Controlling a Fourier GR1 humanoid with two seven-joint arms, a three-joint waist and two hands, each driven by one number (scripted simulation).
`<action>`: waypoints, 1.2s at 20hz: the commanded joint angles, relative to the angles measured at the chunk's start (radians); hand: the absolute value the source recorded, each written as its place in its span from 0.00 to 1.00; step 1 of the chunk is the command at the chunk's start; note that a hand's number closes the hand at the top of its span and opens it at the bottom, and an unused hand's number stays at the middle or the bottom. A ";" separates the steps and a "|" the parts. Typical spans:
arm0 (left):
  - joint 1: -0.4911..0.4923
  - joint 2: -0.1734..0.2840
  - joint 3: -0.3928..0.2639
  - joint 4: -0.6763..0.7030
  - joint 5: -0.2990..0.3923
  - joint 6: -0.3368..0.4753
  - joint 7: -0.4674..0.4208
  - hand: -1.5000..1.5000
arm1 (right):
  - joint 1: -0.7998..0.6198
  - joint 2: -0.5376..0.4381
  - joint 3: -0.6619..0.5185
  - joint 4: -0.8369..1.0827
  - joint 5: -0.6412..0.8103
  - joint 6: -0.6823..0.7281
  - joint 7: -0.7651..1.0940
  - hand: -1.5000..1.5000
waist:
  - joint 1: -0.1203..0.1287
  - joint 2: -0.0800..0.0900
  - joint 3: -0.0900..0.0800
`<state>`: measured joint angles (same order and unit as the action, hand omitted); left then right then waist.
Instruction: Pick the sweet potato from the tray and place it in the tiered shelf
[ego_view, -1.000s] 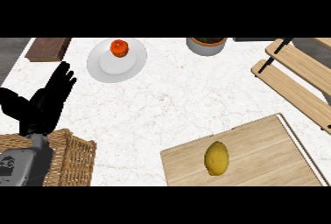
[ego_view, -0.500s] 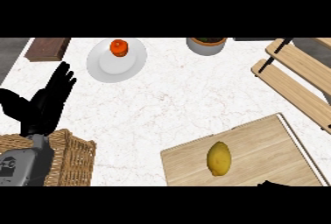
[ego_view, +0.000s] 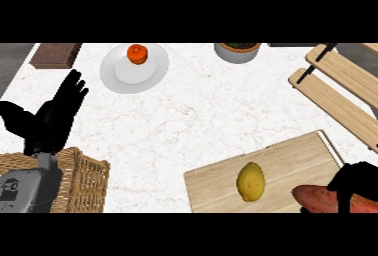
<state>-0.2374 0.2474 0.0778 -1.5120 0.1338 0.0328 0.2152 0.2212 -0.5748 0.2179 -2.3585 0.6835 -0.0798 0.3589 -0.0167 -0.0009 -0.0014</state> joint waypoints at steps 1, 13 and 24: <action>-0.010 -0.002 0.005 0.013 0.004 -0.002 -0.001 0.50 | -0.045 -0.005 -0.172 -0.155 -0.287 0.097 0.119 1.00 | -0.001 0.001 0.000; 0.021 -0.052 -0.031 -0.021 -0.025 0.026 0.002 0.50 | -0.280 -0.180 -0.763 0.408 -0.789 0.317 -0.030 1.00 | 0.011 0.000 0.002; 0.000 -0.024 -0.004 0.009 -0.029 -0.017 0.006 0.50 | -0.420 -0.288 -0.827 0.949 -0.696 0.422 -0.379 1.00 | 0.023 0.003 0.002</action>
<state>-0.2393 0.2271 0.0806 -1.5119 0.1222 0.0171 0.2156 -0.1388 -0.8376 -0.6080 -1.5685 -0.0552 0.3373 0.0782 0.0025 0.0004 0.0014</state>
